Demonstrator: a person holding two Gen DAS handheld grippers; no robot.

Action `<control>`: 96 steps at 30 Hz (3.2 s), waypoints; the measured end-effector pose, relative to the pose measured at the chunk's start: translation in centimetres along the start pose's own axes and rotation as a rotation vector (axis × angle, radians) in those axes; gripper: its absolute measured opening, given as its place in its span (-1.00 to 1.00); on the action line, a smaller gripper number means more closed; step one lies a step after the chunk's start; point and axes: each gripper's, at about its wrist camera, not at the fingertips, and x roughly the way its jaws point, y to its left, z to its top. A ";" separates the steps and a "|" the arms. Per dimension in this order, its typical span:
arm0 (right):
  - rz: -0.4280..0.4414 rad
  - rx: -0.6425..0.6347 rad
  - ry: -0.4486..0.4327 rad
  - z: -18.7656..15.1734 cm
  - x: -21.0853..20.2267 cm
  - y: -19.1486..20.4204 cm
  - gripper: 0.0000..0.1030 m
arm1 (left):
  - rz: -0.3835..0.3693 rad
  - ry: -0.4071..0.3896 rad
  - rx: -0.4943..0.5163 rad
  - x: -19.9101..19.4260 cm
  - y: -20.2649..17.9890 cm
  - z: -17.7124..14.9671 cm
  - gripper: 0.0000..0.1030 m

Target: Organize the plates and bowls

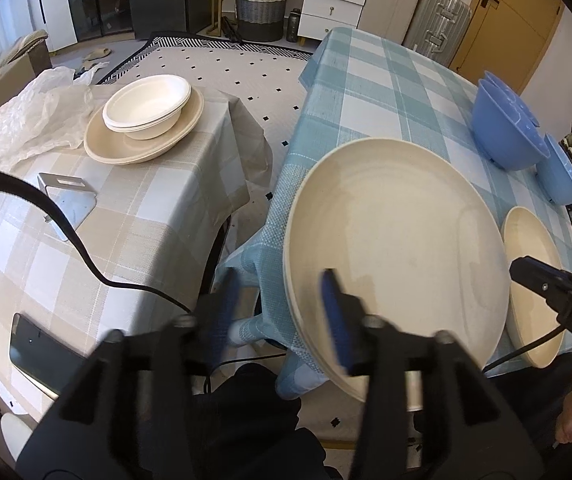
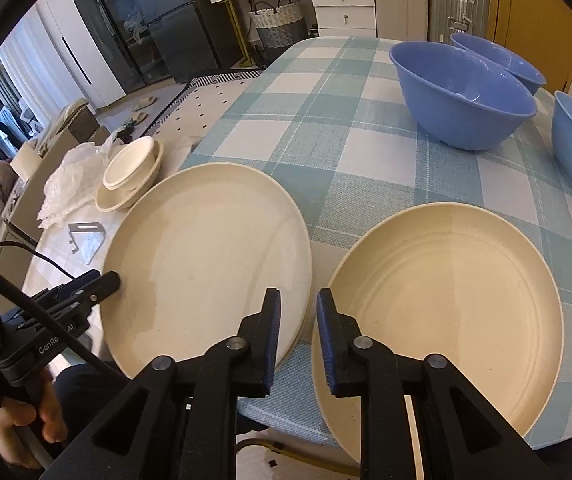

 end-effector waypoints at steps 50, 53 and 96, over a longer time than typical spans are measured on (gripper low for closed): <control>0.020 -0.239 0.110 5.9 3.9 1.2 0.63 | -0.012 0.038 -0.014 2.5 -0.1 1.1 0.54; 0.017 -0.254 0.119 6.1 4.4 1.4 0.63 | -0.015 0.047 -0.020 2.9 0.1 1.1 0.54; 0.089 -0.235 0.197 5.6 7.3 0.9 -0.54 | -0.029 0.067 -0.013 2.5 -0.8 1.0 -0.56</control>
